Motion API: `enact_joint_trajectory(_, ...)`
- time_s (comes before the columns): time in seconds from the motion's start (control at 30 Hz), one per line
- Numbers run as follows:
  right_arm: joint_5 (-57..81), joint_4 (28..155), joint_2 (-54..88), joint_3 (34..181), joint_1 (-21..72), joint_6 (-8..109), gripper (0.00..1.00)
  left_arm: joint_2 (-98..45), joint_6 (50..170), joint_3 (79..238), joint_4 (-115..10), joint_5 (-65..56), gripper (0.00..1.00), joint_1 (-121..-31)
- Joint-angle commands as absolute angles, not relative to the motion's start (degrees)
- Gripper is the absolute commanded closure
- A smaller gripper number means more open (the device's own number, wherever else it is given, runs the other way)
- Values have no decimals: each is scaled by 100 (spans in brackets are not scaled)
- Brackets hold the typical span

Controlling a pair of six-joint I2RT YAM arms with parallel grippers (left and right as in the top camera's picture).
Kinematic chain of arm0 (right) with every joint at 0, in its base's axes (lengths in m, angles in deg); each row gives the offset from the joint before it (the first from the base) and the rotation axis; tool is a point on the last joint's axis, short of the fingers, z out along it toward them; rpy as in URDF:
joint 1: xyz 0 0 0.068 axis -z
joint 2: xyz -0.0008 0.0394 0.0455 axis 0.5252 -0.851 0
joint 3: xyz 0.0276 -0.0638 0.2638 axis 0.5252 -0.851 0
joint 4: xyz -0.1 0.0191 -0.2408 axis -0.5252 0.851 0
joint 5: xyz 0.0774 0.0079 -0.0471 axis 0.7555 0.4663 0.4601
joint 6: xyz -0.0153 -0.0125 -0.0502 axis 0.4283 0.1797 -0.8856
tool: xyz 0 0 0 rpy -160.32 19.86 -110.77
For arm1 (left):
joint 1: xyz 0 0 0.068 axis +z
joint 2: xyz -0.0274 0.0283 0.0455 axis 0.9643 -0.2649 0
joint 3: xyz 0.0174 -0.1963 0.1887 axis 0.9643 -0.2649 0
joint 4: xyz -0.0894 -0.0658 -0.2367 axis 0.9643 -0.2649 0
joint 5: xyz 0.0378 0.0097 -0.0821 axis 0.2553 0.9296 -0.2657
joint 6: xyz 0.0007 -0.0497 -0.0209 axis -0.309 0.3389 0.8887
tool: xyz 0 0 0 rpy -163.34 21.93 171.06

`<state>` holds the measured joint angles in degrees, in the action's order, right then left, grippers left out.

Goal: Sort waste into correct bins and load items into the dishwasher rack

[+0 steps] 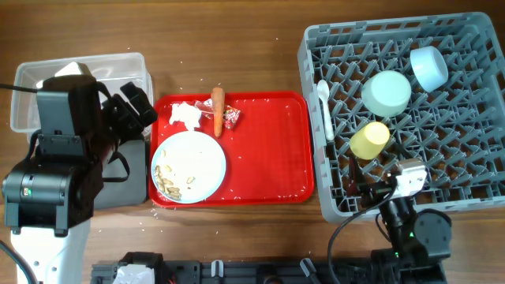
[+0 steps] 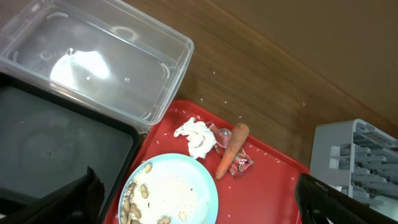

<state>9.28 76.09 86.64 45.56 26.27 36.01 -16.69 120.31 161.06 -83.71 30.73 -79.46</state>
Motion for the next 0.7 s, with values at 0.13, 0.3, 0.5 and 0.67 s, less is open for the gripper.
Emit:
enact_joint_trajectory(0.13, 1015, 6750, 8766, 3876, 2647, 3526, 0, -1673, 12046, 16173, -8358, 3187, 0, -7953)
enact_joint_trajectory(0.3, 1017, 5801, 8766, 3349, 2645, 3529, 0, -1675, 12046, 16173, -8358, 3187, 0, -7953)
enact_joint_trajectory(0.5, 1011, 5801, 8756, 3353, 2645, 3511, 0, -1675, 12046, 16173, -8358, 3187, 0, -7953)
enact_joint_trajectory(0.67, 1011, 5804, 8732, 3353, 2645, 3509, 0, -1673, 12044, 16173, -8358, 3187, 0, -7953)
